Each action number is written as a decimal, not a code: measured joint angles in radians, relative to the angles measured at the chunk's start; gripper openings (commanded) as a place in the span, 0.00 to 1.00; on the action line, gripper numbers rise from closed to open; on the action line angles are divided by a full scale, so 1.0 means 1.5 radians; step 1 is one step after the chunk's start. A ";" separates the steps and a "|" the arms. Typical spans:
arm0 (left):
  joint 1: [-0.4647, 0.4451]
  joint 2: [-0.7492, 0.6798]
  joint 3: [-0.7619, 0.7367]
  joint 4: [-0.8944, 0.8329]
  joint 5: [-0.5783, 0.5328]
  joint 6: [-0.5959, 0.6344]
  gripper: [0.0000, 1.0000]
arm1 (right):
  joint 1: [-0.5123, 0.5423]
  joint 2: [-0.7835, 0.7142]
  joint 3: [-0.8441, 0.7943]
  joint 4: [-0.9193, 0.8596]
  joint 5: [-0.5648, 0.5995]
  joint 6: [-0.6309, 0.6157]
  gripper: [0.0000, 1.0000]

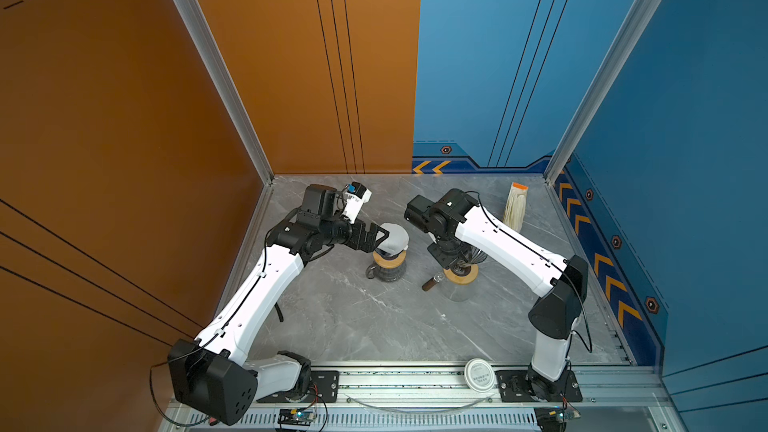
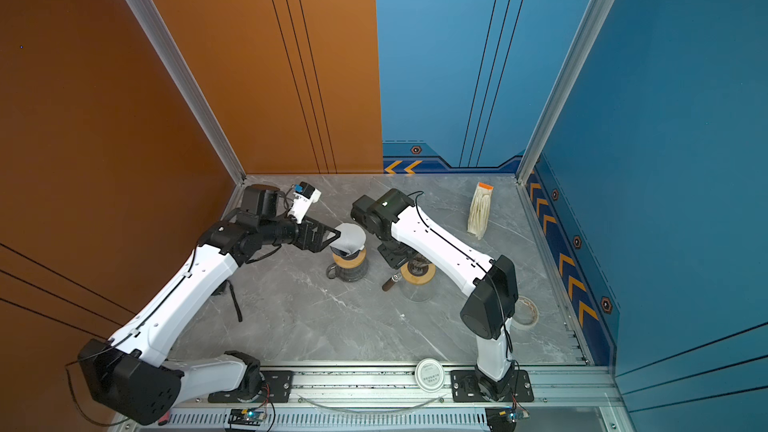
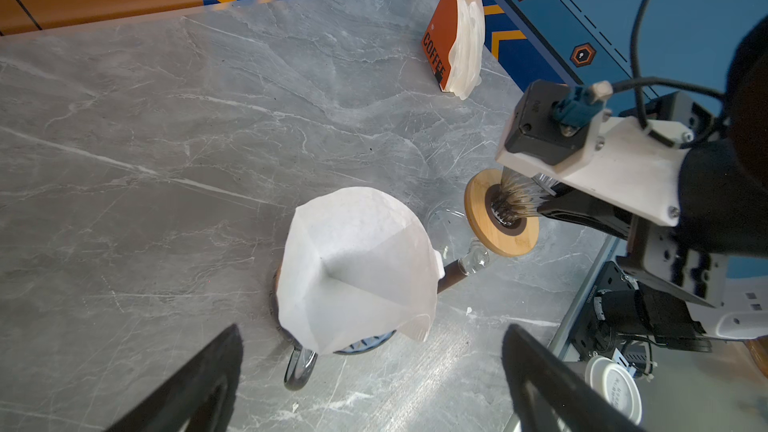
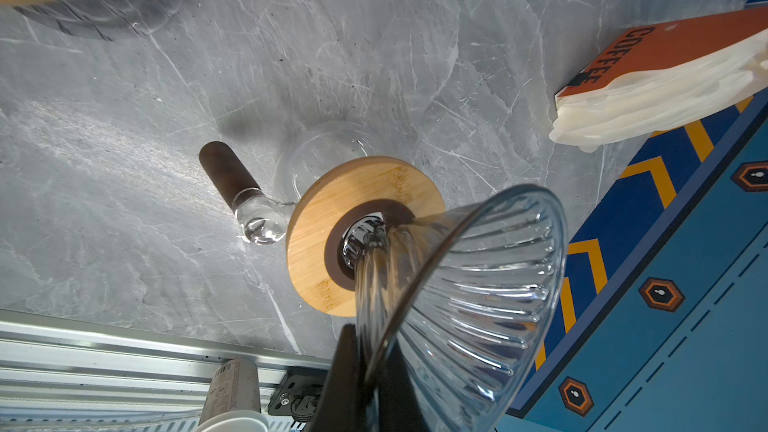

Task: Place the coffee filter in the dripper
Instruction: 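Lift the glass dripper with the right gripper and carry it over the wooden-ringed carafe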

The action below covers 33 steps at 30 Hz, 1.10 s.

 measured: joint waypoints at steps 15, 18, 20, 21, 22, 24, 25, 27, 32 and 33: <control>0.000 -0.021 -0.006 0.000 0.000 -0.002 0.98 | 0.018 0.002 -0.032 0.004 0.002 0.008 0.30; 0.000 -0.021 -0.006 0.000 0.000 -0.003 0.98 | 0.018 -0.005 -0.032 0.013 0.002 0.007 0.31; 0.000 -0.021 -0.006 0.000 0.000 -0.003 0.98 | 0.018 -0.011 -0.031 0.019 -0.003 0.007 0.34; -0.001 -0.021 -0.006 0.000 0.000 -0.004 0.98 | 0.018 -0.014 -0.029 0.021 -0.006 0.007 0.36; -0.001 -0.021 -0.006 0.000 0.000 -0.005 0.98 | 0.018 -0.018 -0.027 0.025 -0.008 0.007 0.36; -0.003 -0.021 -0.005 0.000 -0.001 -0.006 0.98 | 0.018 -0.026 -0.025 0.032 -0.011 0.005 0.37; -0.004 -0.021 -0.003 0.000 -0.001 -0.007 0.98 | 0.018 -0.031 -0.025 0.035 -0.011 0.005 0.37; -0.009 -0.021 0.003 -0.001 -0.001 -0.008 0.98 | 0.016 -0.042 -0.024 0.041 -0.014 0.005 0.38; -0.024 -0.017 0.038 0.000 -0.002 -0.024 0.98 | -0.010 -0.092 -0.026 0.072 -0.040 0.005 0.42; -0.030 -0.014 0.045 0.000 -0.002 -0.027 0.98 | -0.019 -0.106 -0.029 0.081 -0.045 0.005 0.42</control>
